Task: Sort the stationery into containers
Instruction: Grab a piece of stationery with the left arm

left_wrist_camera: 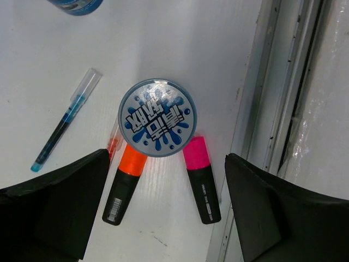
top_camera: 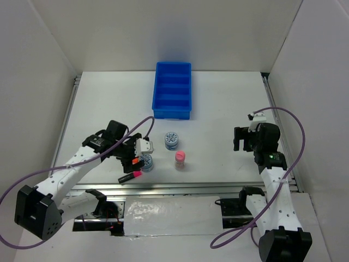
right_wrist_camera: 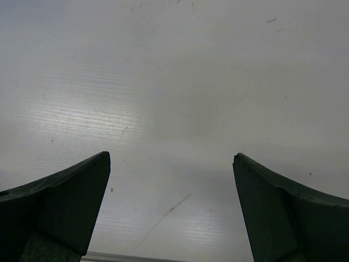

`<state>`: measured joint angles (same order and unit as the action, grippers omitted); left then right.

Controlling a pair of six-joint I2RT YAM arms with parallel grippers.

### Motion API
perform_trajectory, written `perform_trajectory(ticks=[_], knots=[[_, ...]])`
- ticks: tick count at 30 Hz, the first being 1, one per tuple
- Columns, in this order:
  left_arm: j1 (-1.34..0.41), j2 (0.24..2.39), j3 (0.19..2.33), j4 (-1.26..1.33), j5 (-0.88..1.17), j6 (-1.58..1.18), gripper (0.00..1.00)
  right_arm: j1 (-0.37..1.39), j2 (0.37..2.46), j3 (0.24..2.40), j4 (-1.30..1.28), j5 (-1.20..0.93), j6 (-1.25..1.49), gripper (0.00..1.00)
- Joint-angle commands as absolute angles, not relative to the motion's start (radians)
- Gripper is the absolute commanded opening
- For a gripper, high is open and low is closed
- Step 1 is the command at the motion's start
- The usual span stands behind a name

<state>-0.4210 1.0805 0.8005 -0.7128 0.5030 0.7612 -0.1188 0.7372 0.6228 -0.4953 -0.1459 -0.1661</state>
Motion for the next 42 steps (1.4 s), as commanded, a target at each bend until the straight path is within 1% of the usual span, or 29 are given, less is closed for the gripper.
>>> perform_trajectory(ticks=[1, 7, 15, 25, 34, 40, 42], knots=[[-0.426, 1.092, 0.761, -0.597, 0.538, 0.789, 0.99, -0.13, 0.742, 0.646, -0.497, -0.153, -0.178, 1.0], [-0.426, 1.098, 0.72, -0.491, 0.523, 0.784, 0.99, -0.144, 0.741, 0.644, -0.497, -0.156, -0.181, 0.99], [-0.426, 1.169, 0.716, -0.499, 0.575, 0.844, 0.99, -0.153, 0.746, 0.644, -0.499, -0.156, -0.183, 0.99], [-0.433, 1.233, 0.724, -0.462, 0.598, 0.83, 0.99, -0.169, 0.753, 0.643, -0.497, -0.153, -0.189, 0.99], [-0.446, 1.267, 0.718, -0.43, 0.603, 0.816, 0.94, -0.175, 0.759, 0.64, -0.494, -0.155, -0.192, 0.99], [-0.446, 1.296, 0.718, -0.437, 0.597, 0.831, 0.86, -0.175, 0.761, 0.638, -0.494, -0.156, -0.192, 0.99], [-0.445, 1.305, 0.719, -0.443, 0.597, 0.831, 0.8, -0.175, 0.761, 0.637, -0.494, -0.156, -0.192, 0.99]])
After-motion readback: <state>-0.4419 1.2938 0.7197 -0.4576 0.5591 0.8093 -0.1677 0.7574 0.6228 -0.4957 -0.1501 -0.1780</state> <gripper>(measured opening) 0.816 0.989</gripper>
